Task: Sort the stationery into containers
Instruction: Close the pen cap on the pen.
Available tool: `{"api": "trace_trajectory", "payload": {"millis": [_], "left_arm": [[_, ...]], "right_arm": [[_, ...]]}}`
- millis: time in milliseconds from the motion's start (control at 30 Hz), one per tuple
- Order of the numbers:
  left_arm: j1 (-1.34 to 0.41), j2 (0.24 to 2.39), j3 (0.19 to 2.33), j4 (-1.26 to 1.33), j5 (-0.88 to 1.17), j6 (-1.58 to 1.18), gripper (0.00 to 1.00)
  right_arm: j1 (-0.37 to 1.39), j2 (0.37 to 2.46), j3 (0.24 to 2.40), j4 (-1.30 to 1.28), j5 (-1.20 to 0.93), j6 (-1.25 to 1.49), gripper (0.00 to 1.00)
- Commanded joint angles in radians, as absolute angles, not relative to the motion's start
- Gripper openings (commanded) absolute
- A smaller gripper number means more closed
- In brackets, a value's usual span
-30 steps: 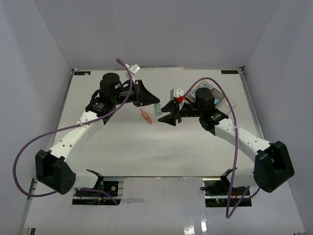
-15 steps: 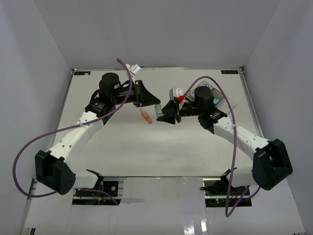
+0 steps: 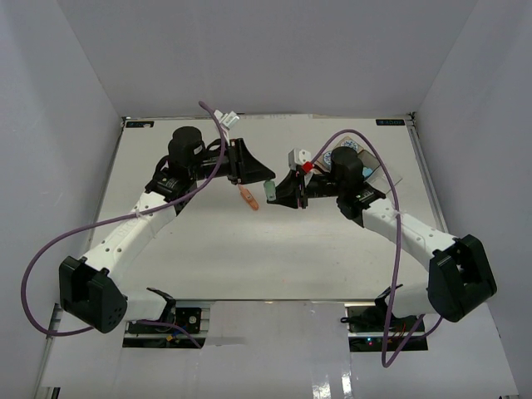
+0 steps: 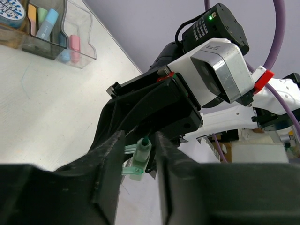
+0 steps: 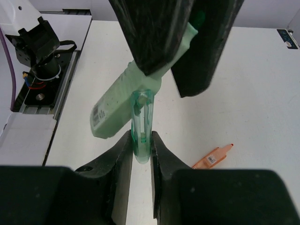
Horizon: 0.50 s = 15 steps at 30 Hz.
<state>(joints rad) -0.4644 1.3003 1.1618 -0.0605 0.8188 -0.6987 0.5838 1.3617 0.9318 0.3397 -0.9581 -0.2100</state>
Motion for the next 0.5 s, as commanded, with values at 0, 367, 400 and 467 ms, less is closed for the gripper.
{"api": "trace_trajectory", "payload": {"millis": [0, 367, 400, 467], "left_arm": [[-0.463, 1.253, 1.143, -0.037, 0.793, -0.681, 0.49], [-0.459, 1.195, 1.189, -0.118, 0.634, -0.568, 0.84], [-0.459, 1.184, 1.180, -0.126, 0.615, -0.549, 0.84], [-0.459, 1.152, 1.155, -0.147, 0.585, -0.509, 0.82]], "right_arm": [[0.583, 1.345, 0.904, 0.324, -0.947, -0.195, 0.08], [0.557, 1.312, 0.815, 0.291, -0.853, -0.156, 0.08], [0.558, 1.310, 0.812, 0.285, -0.847, -0.149, 0.08], [0.557, 1.304, 0.810, 0.285, -0.835, -0.137, 0.08]]}}
